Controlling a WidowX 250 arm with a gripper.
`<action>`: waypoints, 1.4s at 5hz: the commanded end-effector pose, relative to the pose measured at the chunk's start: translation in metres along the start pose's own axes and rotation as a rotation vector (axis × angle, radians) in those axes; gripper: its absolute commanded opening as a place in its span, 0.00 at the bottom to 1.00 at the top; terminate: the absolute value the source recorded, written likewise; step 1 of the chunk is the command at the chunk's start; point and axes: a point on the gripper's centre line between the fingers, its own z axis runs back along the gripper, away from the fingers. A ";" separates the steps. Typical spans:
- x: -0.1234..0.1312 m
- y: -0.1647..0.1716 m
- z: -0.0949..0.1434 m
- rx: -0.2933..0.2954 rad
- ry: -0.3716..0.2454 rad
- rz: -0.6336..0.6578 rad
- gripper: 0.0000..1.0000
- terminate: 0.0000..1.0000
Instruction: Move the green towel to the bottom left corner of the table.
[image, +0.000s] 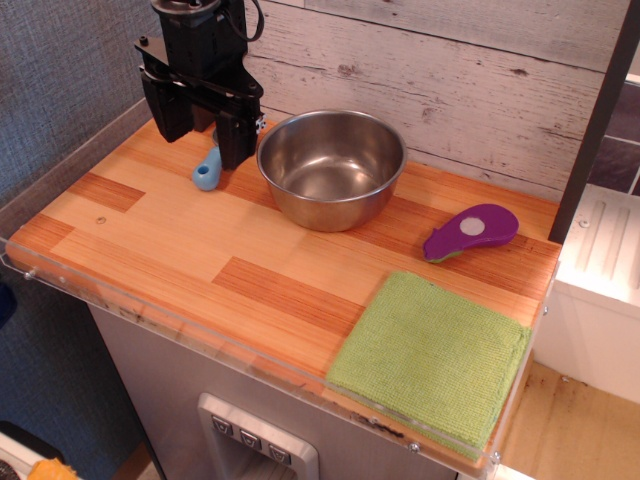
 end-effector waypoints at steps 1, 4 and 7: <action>0.000 0.000 0.000 0.000 0.000 0.000 1.00 0.00; -0.029 -0.141 0.020 -0.105 -0.114 -0.116 1.00 0.00; -0.014 -0.206 -0.029 -0.101 -0.074 -0.120 1.00 0.00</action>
